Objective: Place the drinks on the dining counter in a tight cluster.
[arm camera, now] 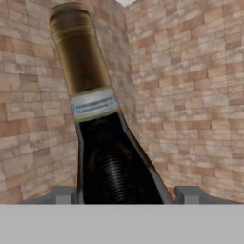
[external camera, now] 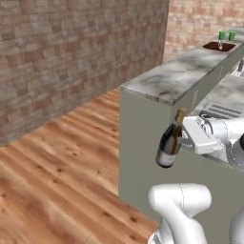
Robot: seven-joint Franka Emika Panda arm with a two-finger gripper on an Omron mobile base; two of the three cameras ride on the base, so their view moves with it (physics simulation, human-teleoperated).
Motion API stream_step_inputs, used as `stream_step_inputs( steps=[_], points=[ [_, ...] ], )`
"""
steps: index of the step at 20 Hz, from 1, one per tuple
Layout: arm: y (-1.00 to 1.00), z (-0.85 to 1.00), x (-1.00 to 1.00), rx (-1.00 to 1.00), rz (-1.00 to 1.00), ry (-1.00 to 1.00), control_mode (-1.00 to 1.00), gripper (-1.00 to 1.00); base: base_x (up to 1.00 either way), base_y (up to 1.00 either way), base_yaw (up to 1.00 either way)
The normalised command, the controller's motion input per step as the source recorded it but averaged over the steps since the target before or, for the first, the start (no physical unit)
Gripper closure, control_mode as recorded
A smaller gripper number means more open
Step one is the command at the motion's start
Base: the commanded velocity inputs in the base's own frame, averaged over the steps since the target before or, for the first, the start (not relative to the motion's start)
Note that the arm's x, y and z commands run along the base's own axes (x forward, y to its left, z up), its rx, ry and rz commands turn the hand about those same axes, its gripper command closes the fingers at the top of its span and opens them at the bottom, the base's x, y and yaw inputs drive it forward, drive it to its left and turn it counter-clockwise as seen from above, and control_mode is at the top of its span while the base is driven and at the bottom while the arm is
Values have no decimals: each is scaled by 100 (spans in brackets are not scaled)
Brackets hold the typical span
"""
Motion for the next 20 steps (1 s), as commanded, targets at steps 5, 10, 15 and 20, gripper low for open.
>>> stream_step_inputs(
  steps=[5,10,15,20],
  points=[
    [0,0,0,0,0,0,100,100,64,100,-22],
    [0,0,0,0,0,0,100,100,56,100,-27],
    [0,0,0,0,0,0,100,100,44,100,-40],
    [0,0,0,0,0,0,100,100,40,100,-51]
  ],
)
